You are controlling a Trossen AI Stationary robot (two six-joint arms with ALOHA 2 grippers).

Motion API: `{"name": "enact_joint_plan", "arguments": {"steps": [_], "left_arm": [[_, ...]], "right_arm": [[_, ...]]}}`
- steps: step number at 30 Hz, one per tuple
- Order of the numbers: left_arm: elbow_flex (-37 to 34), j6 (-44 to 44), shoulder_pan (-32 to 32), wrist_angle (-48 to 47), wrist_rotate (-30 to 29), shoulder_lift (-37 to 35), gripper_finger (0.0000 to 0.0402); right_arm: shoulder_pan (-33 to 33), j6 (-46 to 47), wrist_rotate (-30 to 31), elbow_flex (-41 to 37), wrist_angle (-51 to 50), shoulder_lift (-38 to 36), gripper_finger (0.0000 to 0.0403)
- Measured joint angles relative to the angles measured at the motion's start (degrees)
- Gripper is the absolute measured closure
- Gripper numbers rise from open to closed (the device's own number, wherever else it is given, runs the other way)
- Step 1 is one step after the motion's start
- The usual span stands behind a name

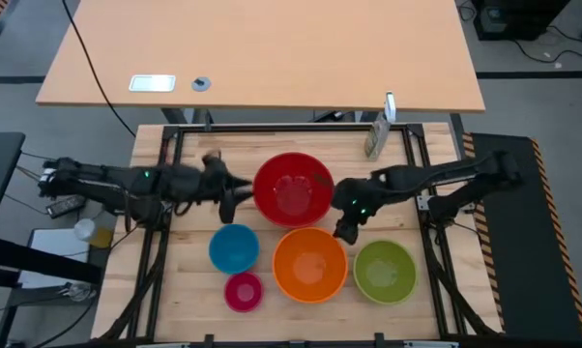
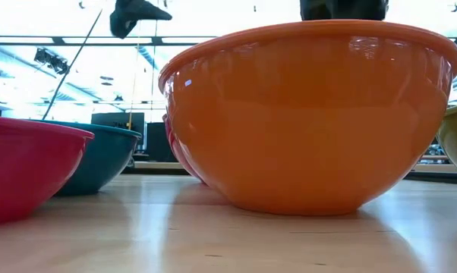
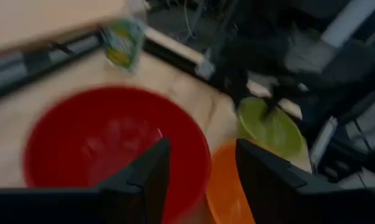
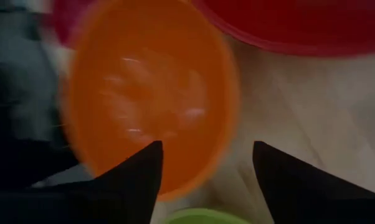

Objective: Nest bowls inside each other
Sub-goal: Stack the orange bowl on top of the red bowl

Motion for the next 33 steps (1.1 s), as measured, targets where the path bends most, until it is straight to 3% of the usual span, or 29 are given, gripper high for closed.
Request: {"name": "enact_joint_plan", "arguments": {"steps": [5, 11, 16, 24, 33], "left_arm": [[-6.6, -5.2, -5.6, 4.4, -6.1, -1.8, 0.0217], [-7.6, -9.3, -11.0, -2.4, -12.7, -4.7, 0.0217], [-7.6, -12.8, -13.2, -7.3, -13.6, -6.9, 0.0217], [-7.6, -12.7, -14.6, -8.2, -13.6, -9.7, 0.0217], [-7.5, -12.5, -14.9, -8.2, -14.9, -13.1, 0.0217]], "right_arm": [[1.5, 2.9, 2.2, 0.6, -1.4, 6.0, 0.0129], [4.3, 3.8, 3.1, 0.6, -0.9, 11.9, 0.0154], [6.3, 3.8, 6.0, 0.6, -0.5, 13.7, 0.0214], [6.4, 2.6, 5.8, 0.6, 3.7, 14.6, 0.0377], [4.3, 5.3, 5.1, 0.5, 6.1, 11.1, 0.0375]]}}
